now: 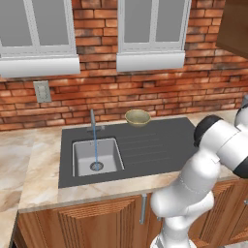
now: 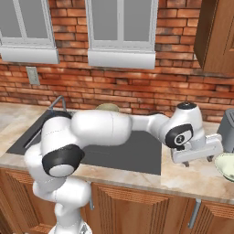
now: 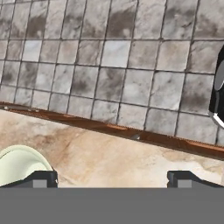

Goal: Rinse each bowl for a few seconds and place them down in the sink or on the counter.

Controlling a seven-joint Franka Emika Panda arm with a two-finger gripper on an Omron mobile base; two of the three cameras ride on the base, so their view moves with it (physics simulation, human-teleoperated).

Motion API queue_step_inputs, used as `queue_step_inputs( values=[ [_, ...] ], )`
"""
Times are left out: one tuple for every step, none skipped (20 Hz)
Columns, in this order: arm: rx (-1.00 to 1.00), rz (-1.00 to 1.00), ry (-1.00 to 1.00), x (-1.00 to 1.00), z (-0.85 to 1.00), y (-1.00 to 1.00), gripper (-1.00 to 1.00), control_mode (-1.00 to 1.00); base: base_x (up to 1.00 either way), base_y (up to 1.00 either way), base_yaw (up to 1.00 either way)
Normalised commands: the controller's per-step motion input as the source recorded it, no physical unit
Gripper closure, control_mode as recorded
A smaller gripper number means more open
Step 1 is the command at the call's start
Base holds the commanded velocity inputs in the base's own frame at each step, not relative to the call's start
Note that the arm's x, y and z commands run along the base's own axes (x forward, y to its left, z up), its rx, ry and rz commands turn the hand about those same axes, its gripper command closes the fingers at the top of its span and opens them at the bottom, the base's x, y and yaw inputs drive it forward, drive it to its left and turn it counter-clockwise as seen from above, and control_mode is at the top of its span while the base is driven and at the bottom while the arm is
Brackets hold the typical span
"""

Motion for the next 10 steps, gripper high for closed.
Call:
queue_step_inputs(
  values=[
    [0.01,0.0,0.0,0.15,0.0,-0.22,-1.0,-1.0,0.0,0.0,0.0],
    [0.01,0.0,0.0,0.14,0.0,-0.23,-1.0,-1.0,0.0,0.0,0.0],
    [0.02,0.0,0.0,0.12,0.0,-0.21,-1.0,-1.0,0.0,0.0,0.0],
    [0.02,0.0,0.0,0.13,-0.04,-0.21,-1.0,-1.0,0.0,0.0,0.0],
    [0.03,0.0,0.0,0.14,-0.04,-0.21,-1.0,-1.0,0.0,0.0,0.0],
    [0.03,0.0,0.0,0.15,-0.07,-0.19,-1.0,-1.0,0.0,0.0,0.0],
    [0.03,0.0,0.0,0.18,-0.09,-0.19,-1.0,-1.0,0.0,0.0,0.0],
    [0.03,0.0,0.0,0.19,-0.12,-0.19,-1.0,-1.0,0.0,0.0,0.0],
    [0.03,0.0,0.0,0.23,-0.11,-0.24,-1.0,-1.0,0.0,0.0,0.0],
    [0.03,0.0,0.0,0.22,-0.12,-0.23,-1.0,-1.0,0.0,0.0,0.0]
  ],
)
